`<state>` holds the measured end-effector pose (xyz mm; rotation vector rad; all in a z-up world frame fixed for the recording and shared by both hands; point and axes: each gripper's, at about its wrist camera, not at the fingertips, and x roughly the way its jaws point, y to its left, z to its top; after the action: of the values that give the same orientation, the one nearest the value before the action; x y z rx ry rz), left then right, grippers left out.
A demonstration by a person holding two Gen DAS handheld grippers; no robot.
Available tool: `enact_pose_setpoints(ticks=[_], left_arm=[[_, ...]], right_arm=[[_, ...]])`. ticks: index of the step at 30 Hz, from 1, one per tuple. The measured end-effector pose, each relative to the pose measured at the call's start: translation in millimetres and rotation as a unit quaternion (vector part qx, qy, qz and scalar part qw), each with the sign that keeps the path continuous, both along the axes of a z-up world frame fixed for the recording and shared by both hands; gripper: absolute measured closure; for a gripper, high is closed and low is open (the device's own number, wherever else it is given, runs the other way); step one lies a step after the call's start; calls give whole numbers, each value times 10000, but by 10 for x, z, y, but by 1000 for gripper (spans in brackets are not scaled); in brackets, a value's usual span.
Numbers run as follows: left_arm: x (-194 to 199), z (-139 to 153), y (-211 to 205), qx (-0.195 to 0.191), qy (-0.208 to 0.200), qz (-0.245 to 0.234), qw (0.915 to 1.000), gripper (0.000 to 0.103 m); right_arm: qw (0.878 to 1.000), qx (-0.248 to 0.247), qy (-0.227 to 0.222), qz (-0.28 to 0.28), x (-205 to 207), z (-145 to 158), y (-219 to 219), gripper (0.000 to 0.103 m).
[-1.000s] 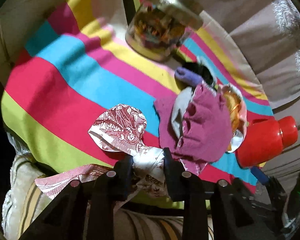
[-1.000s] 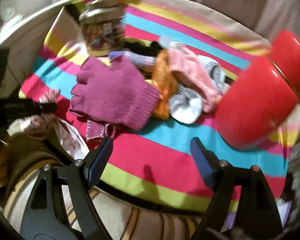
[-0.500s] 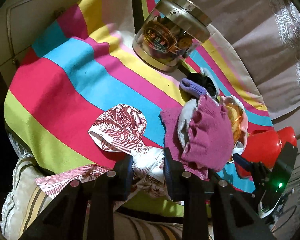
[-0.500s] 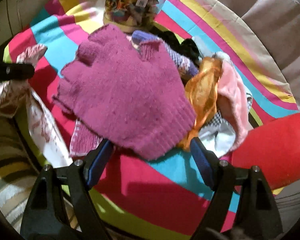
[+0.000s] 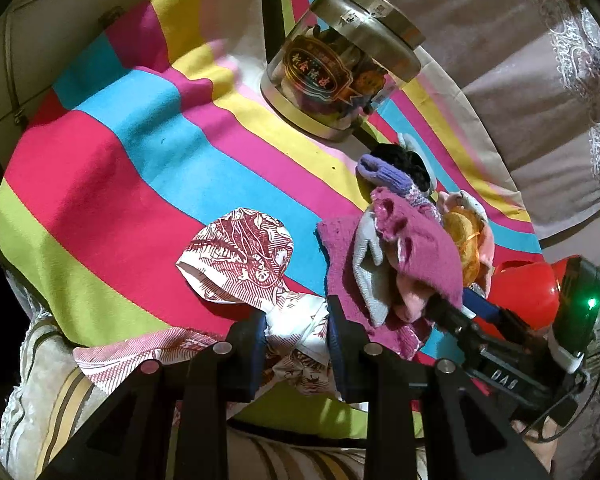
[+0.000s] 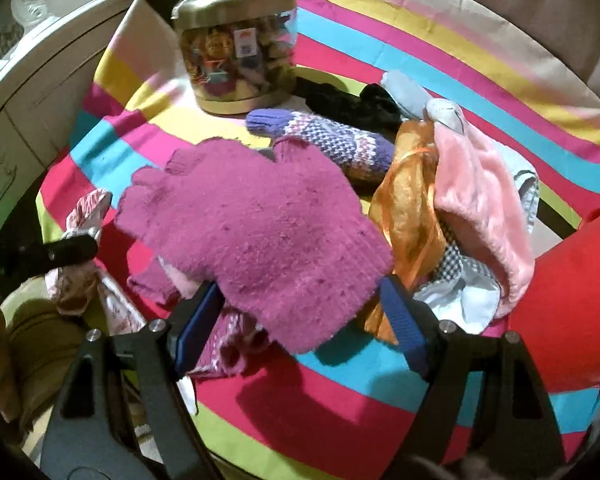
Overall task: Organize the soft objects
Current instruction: 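Grasp the magenta knit glove with the right tool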
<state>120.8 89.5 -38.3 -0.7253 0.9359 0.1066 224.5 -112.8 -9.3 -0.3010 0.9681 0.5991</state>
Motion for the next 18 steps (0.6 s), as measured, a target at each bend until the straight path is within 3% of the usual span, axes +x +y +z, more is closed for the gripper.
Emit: enact_pose_setpoints(ticks=[8,13,18], left_arm=[[14,14,-23,60,-30,-37,10000,74],[19,19,-38,95,-24,-64,9999,74],[10,50,-66,191,-70,-68,9998,74]], right_arm=[[9969,743,255,-68,126,62,-36,23],[9920,1045,664,-261,209,-9,-179,61],[9878,1321,701,-423,193,39,-293,80]])
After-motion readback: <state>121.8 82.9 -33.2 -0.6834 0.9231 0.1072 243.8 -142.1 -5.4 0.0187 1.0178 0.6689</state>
